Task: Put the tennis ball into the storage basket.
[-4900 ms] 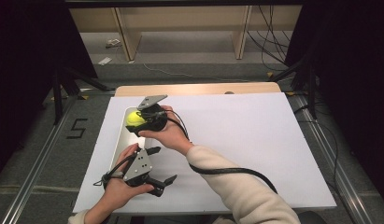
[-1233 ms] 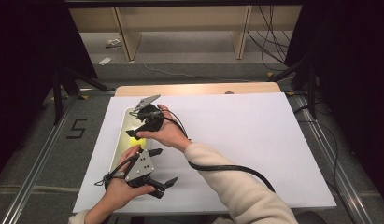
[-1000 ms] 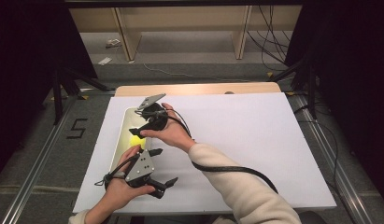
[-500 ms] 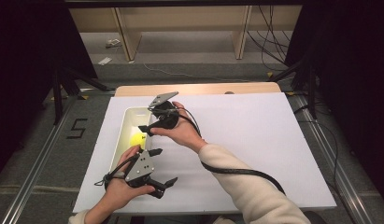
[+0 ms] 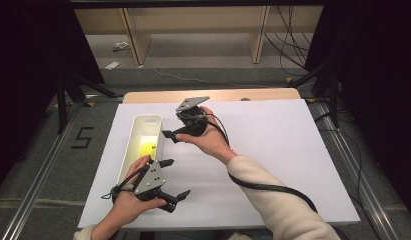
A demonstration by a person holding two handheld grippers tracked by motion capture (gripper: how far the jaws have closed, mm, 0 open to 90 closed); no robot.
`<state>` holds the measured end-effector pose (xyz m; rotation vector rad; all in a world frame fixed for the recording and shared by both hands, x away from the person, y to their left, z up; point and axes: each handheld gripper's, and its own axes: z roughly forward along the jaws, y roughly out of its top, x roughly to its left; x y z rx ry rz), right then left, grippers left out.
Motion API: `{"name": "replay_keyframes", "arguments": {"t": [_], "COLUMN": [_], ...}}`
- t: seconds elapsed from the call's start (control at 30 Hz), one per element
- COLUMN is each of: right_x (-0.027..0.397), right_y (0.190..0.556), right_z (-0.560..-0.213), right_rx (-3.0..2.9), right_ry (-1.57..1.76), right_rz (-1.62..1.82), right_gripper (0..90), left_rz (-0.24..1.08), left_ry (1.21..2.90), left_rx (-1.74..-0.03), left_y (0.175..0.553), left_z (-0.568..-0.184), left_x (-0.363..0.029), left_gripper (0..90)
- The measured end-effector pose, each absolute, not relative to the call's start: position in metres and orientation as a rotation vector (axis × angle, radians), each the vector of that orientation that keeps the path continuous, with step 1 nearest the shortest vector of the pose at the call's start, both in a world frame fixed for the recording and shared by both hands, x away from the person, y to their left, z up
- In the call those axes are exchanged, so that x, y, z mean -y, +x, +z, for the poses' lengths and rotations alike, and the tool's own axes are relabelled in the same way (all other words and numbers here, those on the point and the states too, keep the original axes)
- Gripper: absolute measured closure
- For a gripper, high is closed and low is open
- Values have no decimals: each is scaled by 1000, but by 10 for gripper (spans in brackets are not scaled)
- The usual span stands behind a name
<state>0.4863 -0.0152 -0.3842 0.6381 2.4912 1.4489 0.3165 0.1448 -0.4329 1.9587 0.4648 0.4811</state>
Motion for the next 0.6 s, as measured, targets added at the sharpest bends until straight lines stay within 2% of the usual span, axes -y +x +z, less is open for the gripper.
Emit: {"name": "replay_keyframes", "arguments": {"t": [0.6], "right_x": [65], "right_y": [479], "right_z": [-382], "right_rx": [-2423], "right_ry": [719], "right_rz": [1452], "right_gripper": [157], "left_rz": [484], "left_ry": [1956], "left_rx": [-467], "left_y": [317], "left_z": [-432], "left_x": [-145], "left_gripper": [0]}}
